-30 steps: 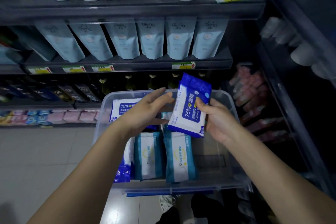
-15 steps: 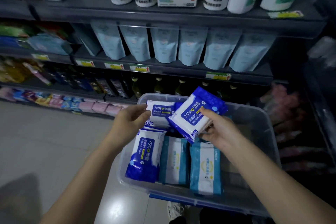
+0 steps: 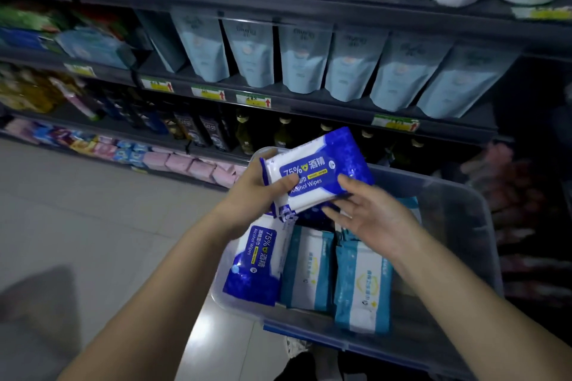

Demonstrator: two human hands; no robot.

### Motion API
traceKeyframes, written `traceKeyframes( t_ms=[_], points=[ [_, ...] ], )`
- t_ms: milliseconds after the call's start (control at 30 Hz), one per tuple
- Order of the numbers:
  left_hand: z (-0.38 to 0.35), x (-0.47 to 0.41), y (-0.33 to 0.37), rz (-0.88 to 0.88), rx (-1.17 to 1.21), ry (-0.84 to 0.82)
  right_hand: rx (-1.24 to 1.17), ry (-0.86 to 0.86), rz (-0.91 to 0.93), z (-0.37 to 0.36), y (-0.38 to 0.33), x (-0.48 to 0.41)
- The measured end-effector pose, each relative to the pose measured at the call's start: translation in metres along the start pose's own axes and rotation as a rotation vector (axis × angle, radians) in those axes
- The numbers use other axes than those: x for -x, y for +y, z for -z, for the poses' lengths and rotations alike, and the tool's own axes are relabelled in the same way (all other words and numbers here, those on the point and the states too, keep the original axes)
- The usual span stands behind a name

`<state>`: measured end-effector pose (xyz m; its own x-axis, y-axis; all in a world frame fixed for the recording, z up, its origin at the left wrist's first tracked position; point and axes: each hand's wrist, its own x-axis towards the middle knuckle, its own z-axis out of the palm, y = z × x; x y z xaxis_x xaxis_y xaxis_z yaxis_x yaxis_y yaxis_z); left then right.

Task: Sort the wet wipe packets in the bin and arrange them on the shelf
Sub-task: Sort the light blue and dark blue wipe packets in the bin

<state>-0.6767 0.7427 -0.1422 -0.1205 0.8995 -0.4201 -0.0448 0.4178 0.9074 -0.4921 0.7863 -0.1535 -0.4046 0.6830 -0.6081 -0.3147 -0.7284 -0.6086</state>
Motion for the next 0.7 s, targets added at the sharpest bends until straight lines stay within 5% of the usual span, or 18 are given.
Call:
traceKeyframes(
  t_ms=[433,700],
  points=[
    [-0.039,-0.015,0.024,-0.056,-0.094,-0.053,0.192,0.106,0.138,0.04,-0.028,0.016],
    [-0.017,-0.035,0.011,-0.055,-0.228,0.207,0.334,0.175,0.151,0.01,0.0,-0.022]
  ],
)
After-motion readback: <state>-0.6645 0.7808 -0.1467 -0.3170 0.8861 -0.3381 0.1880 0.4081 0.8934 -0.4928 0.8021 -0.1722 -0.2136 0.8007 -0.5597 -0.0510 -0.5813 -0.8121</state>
